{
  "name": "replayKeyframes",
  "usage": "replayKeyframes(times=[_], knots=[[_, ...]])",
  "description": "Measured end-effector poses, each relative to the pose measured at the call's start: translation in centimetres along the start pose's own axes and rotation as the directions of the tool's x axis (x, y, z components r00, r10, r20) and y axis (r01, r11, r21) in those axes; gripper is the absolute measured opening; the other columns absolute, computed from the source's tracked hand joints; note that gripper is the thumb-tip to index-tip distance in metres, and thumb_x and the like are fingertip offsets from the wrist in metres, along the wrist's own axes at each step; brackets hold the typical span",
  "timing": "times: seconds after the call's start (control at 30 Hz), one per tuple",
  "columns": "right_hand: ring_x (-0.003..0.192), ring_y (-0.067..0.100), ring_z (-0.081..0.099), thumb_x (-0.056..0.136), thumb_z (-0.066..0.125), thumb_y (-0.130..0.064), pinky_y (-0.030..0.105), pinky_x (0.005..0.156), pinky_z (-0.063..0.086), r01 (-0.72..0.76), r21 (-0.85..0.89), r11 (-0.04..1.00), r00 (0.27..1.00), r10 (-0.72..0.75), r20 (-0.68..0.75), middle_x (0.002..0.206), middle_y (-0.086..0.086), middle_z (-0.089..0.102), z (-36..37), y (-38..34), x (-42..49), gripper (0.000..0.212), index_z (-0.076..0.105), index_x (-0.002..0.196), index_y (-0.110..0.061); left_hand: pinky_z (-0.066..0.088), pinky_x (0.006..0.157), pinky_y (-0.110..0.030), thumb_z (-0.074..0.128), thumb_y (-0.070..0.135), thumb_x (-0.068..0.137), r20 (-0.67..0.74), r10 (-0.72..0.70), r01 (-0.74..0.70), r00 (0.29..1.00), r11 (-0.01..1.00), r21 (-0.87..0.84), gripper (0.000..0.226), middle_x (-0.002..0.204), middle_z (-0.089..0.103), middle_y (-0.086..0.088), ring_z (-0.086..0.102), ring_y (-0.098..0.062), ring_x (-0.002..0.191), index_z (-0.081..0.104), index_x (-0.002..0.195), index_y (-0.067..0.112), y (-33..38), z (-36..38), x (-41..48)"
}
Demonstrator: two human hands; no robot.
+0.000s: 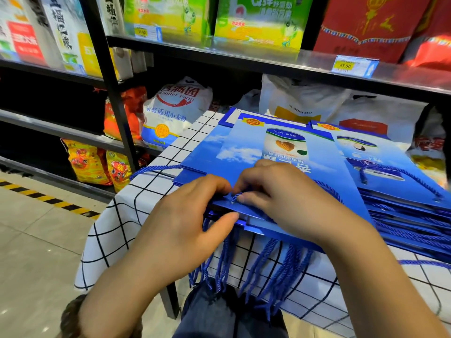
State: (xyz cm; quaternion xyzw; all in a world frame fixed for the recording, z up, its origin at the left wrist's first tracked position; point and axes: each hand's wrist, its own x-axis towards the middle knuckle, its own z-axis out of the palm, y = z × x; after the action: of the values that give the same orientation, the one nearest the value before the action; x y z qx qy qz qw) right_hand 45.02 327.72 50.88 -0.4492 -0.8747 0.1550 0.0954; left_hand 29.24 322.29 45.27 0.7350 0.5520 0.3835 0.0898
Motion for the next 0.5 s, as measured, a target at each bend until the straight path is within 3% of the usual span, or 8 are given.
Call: replayKeyframes(times=[0.13,0.27,0.37,0.43,0.5], knots=[[0.096,0.020,0.052,0.089,0.054,-0.034,0.038,0.082,0.045,-0.112,-0.024,0.993,0.976,0.105,-0.192,0.095,-0.005,0.053,0.2,0.9,-0.2,0.008,0.061,0.092,-0.030,0.047,0.076,-0.019,0.042,0.063,0.071,0.055,0.054,-0.057,0.997,0.997,0.052,0.039,0.109,0.048,0.023,0.051,0.004,0.095,0.043,0.103,0.041,-0.1,-0.3,0.3],[0.102,0.014,0.053,0.086,0.048,-0.048,0.035,0.086,0.045,-0.100,-0.052,0.994,0.979,0.089,-0.185,0.105,-0.008,0.056,0.0,1.0,-1.4,0.030,0.060,0.111,-0.034,0.047,0.080,-0.023,0.043,0.060,0.072,0.064,0.105,-0.108,0.992,0.993,0.047,0.038,0.113,0.049,0.021,0.052,0.003,0.098,0.045,0.105,0.041,-0.5,-0.5,0.6],[0.114,0.004,0.046,0.075,0.040,-0.071,0.031,0.096,0.041,0.005,-0.009,1.000,0.996,-0.006,-0.086,0.121,-0.017,0.051,-0.7,-0.4,-2.6,0.066,0.043,0.131,-0.037,0.042,0.078,-0.010,0.052,0.052,0.072,-0.076,0.143,-0.142,0.987,0.990,0.009,0.034,0.098,0.060,0.018,0.054,0.006,0.089,0.055,0.101,0.033,-0.2,-0.9,1.3],[0.119,0.007,0.041,0.081,0.045,-0.064,0.031,0.097,0.039,0.064,-0.116,0.991,0.994,-0.074,-0.082,0.125,-0.015,0.048,-0.6,-1.1,-2.8,0.062,0.036,0.136,-0.037,0.039,0.076,-0.006,0.057,0.048,0.070,-0.213,0.138,-0.139,0.967,0.990,0.008,0.033,0.086,0.060,0.021,0.053,0.006,0.083,0.064,0.093,0.025,0.2,-0.9,1.8],[0.122,0.013,0.040,0.090,0.044,-0.049,0.032,0.094,0.039,0.084,-0.277,0.957,0.979,-0.131,-0.158,0.127,-0.012,0.047,-0.3,-1.3,-2.5,0.049,0.034,0.136,-0.036,0.039,0.077,-0.006,0.060,0.047,0.069,-0.335,0.034,-0.050,0.942,0.998,-0.040,0.035,0.090,0.057,0.022,0.052,0.005,0.083,0.064,0.094,0.023,0.5,-0.6,2.1]])
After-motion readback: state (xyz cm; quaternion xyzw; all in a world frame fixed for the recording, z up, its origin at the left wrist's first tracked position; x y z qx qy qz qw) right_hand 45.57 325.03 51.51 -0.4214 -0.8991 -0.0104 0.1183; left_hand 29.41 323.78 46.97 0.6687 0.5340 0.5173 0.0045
